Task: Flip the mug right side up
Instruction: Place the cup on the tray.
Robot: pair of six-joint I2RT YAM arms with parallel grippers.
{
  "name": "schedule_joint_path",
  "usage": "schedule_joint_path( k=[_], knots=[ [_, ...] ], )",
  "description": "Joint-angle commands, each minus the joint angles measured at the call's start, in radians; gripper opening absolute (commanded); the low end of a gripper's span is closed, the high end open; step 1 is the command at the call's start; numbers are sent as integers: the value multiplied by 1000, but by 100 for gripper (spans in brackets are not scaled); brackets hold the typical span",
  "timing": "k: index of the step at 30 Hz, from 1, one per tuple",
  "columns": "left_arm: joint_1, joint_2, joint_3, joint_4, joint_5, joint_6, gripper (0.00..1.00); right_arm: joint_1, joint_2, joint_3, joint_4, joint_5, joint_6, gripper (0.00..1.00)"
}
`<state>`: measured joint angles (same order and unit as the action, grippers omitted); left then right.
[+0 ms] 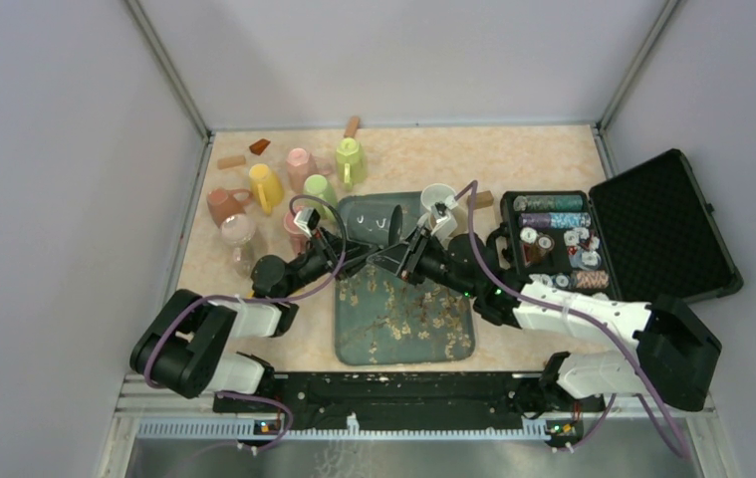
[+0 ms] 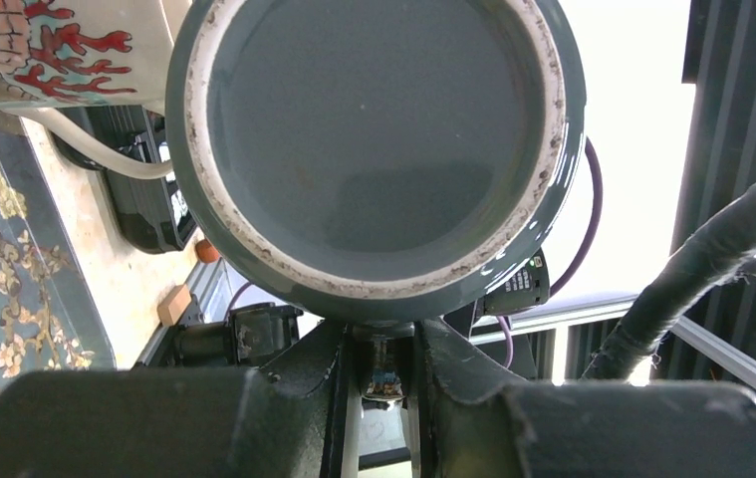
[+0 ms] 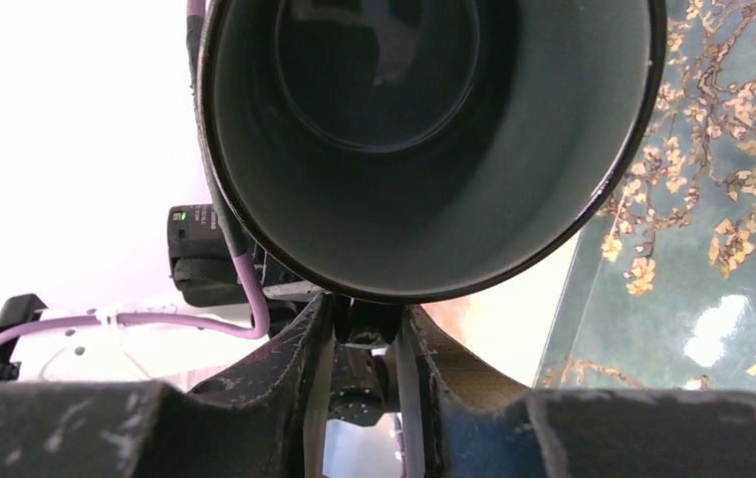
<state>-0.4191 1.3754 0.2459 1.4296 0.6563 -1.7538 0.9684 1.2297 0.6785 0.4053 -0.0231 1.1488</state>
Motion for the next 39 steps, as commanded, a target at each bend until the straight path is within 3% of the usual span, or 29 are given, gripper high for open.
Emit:
schedule_joint_path(
  k=[1,6,9,11,22,30,39],
  knots=[
    [-25,-14,26,362,28,7,0,15,28,16,80,17,10,25],
    [-27,-11,-11,361,27,25,0,15,18,21,36,66,-11,16],
    [-27,-3,-28,362,27,37,0,16,18,23,24,76,-21,3],
    [-27,3,-31,362,30,46,0,20,23,33,2,82,-33,0],
    [-27,70,-71,361,44,103,57,44,22,73,-131,154,-109,0],
    [-29,123,-100,359,73,143,70,47,26,111,-269,180,-151,0],
    [-28,158,-164,283,111,236,75,54,46,173,-470,200,-281,0]
  ],
)
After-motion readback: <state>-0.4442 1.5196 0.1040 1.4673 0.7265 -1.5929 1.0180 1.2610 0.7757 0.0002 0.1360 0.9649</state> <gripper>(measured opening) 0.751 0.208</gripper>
